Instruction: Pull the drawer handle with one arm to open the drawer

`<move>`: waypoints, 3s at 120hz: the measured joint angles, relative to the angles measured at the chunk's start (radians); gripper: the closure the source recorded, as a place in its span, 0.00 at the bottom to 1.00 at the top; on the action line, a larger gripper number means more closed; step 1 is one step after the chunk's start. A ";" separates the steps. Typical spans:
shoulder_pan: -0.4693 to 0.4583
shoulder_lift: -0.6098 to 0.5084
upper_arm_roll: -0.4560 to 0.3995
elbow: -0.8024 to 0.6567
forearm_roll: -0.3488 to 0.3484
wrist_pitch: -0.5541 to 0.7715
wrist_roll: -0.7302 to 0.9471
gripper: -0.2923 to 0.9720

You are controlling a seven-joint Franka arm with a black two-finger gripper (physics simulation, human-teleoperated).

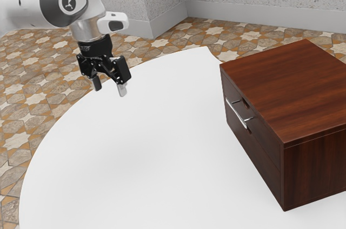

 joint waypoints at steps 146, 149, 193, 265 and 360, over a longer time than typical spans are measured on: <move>-0.089 0.069 -0.361 0.092 -0.013 0.038 -0.801 0.23; -0.109 0.076 -0.340 0.094 -0.008 0.050 -0.817 0.23; -0.144 0.100 -0.275 0.099 0.016 0.148 -0.991 0.23; -0.143 0.155 -0.278 0.090 -0.001 0.280 -1.125 0.23; -0.152 0.077 -0.274 -0.128 -0.045 0.462 -1.170 0.26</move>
